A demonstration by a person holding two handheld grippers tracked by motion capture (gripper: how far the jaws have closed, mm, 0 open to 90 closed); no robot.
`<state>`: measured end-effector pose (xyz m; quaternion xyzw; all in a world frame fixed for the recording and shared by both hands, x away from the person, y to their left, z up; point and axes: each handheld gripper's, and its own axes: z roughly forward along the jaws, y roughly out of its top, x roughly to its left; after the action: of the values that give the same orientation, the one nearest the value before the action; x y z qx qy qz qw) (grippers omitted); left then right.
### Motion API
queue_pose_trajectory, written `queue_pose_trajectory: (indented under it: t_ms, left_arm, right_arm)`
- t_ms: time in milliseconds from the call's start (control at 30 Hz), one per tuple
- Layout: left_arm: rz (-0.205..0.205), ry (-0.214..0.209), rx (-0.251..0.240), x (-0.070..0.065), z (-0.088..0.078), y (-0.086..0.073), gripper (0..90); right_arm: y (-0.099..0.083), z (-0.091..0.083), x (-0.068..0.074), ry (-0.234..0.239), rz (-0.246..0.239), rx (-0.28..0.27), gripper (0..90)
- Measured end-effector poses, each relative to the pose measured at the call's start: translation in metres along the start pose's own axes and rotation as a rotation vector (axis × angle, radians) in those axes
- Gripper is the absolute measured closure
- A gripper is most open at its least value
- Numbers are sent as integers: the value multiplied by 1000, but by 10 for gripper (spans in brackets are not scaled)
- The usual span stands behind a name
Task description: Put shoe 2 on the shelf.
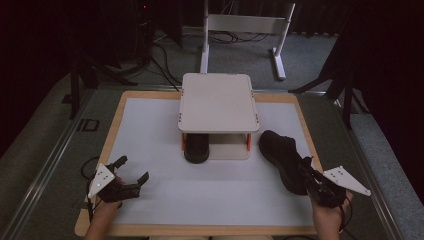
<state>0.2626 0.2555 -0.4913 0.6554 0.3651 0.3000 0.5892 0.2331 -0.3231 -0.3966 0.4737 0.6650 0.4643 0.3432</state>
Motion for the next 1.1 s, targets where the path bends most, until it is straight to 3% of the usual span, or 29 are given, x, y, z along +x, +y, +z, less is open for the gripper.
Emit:
queue_pose_trajectory:
  t_ms: [100,200,367,600,633,900,1100]
  left_arm:
    - [-2,2,-1,0,0,0,7]
    - [-1,1,0,0,0,0,7]
    - [1,3,0,0,0,0,8]
    - [0,1,1,0,0,0,8]
    - [0,1,1,0,0,0,7]
    - [-3,-1,0,0,0,0,8]
    - [-3,-1,-1,0,0,0,7]
  right_arm:
    - [0,-10,7,-12,-6,-19,825]
    - [1,-25,14,6,0,-39,825]
    - [5,-43,33,36,-42,-61,824]
    - [11,-56,51,108,-35,-79,824]
    - [13,-57,60,130,-47,-87,824]
    - [7,-38,81,203,-42,-60,823]
    - [6,-18,92,208,-65,-46,823]
